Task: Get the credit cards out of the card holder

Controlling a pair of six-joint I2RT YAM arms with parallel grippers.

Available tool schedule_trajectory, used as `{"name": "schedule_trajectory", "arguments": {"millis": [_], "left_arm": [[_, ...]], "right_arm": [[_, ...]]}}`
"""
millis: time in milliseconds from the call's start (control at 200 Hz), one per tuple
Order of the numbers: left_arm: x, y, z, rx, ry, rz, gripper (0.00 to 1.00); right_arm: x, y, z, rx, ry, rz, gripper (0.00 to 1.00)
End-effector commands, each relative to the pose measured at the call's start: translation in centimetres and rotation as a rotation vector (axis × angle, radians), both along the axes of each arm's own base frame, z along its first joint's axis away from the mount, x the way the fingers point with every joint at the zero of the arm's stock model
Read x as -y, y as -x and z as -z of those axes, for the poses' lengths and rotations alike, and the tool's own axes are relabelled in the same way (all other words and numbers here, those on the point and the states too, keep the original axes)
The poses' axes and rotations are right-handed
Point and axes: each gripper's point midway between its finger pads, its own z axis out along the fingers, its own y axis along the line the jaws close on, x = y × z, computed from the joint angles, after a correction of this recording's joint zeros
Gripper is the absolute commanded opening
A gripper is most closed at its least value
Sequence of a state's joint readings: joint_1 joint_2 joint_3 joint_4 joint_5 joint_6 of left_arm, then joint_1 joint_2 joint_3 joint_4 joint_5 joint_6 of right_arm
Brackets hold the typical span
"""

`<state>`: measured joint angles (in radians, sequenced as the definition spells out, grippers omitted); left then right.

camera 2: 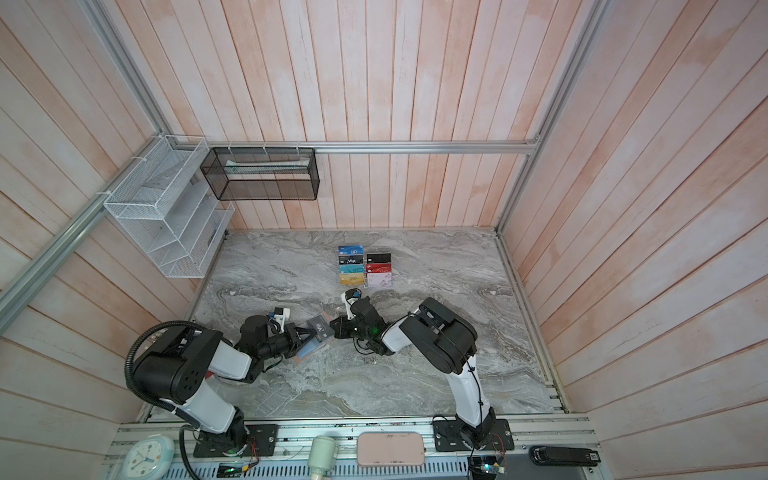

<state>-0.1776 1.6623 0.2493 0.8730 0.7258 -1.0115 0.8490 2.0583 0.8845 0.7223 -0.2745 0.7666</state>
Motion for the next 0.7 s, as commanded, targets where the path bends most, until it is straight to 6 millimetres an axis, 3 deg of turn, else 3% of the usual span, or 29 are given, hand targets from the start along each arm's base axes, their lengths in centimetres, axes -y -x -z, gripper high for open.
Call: {"name": "schedule_trajectory", "arguments": {"millis": [0, 300, 695], "left_arm": [[0.3, -1.5, -0.6, 0.058, -0.013, 0.025, 0.05], [1.8, -2.9, 0.0, 0.051, -0.028, 0.100, 0.00], [0.1, -3.1, 1.2, 0.017, -0.159, 0.133, 0.00]], "right_arm": [[4.8, 3.6, 7.6, -0.201, 0.235, 0.002, 0.00], [6.3, 3.0, 7.5, -0.194, 0.254, 0.031, 0.00], [7.2, 3.0, 7.8, -0.202, 0.254, 0.042, 0.00]]}}
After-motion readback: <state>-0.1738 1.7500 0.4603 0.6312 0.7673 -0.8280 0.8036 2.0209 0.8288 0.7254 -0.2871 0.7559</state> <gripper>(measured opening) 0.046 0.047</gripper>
